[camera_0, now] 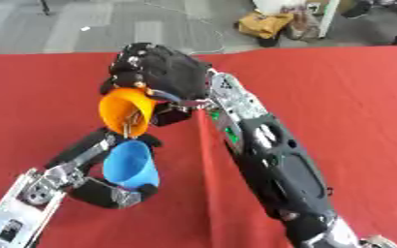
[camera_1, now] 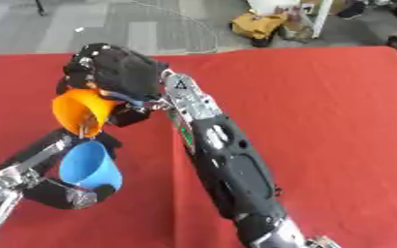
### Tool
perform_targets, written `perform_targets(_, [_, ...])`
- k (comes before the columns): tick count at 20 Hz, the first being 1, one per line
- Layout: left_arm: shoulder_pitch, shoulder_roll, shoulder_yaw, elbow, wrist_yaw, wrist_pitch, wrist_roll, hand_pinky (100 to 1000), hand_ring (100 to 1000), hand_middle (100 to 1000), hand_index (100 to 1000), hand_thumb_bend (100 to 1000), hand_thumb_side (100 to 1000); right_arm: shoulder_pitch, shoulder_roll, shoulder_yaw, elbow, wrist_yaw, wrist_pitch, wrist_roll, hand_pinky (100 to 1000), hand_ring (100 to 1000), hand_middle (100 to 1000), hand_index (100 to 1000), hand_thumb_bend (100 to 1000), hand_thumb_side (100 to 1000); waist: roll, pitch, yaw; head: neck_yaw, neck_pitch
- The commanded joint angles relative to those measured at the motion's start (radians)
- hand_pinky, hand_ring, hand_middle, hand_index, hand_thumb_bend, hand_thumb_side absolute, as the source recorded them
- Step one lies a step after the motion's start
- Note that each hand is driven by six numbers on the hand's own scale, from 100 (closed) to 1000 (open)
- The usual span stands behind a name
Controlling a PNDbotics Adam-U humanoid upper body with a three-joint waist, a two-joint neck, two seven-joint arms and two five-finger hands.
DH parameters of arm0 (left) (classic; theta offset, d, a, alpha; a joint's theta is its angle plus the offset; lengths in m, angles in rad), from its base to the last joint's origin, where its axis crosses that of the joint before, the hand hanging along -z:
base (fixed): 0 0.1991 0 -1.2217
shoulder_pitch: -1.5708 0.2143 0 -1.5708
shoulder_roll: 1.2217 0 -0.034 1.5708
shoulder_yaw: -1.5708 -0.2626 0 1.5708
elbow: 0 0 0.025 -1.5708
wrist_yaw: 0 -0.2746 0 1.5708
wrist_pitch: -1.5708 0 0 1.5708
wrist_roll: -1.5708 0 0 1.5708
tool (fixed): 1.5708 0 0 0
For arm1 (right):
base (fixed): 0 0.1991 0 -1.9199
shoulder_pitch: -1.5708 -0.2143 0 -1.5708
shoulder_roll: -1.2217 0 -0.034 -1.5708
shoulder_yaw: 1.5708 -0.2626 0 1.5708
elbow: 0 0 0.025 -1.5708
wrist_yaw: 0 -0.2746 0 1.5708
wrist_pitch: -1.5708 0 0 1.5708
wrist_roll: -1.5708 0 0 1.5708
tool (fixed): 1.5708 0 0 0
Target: Pour the contents of one cup into another cup.
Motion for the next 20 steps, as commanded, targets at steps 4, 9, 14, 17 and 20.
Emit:
perform_targets(4, [-0.021,0.011,0.005,-0.012,0.009,-0.002,-0.004,335,310,454,781,100,114,-0.027,0.000,0.005,-0.015,0.036,0.001,-0.025,652,614,494,721,369,100,0.001,-0.020,0.002,0.000,-0.010])
perform_targets(9, [-0.021,0.010,0.005,-0.011,0.009,-0.002,-0.005,335,310,455,781,100,113,-0.028,-0.001,0.008,-0.016,0.061,0.001,-0.046,650,612,499,721,369,100,0.001,-0.020,0.002,0.000,-0.010])
perform_targets(14, [-0.022,0.011,0.005,-0.010,0.009,-0.004,-0.006,336,310,456,782,100,113,-0.029,-0.001,0.014,-0.017,0.086,0.001,-0.066,648,609,505,721,370,100,0.001,-0.020,0.001,-0.001,-0.011])
perform_targets(17, [-0.022,0.011,0.006,-0.009,0.009,-0.004,-0.006,335,310,456,782,100,113,-0.030,-0.001,0.018,-0.018,0.100,0.001,-0.079,648,608,508,721,369,100,0.000,-0.020,0.001,-0.001,-0.011])
perform_targets(20, [-0.022,0.010,0.005,-0.006,0.007,-0.004,-0.007,335,311,456,782,100,113,-0.031,-0.001,0.022,-0.019,0.113,0.001,-0.090,647,607,512,721,369,100,0.000,-0.019,0.001,-0.001,-0.011])
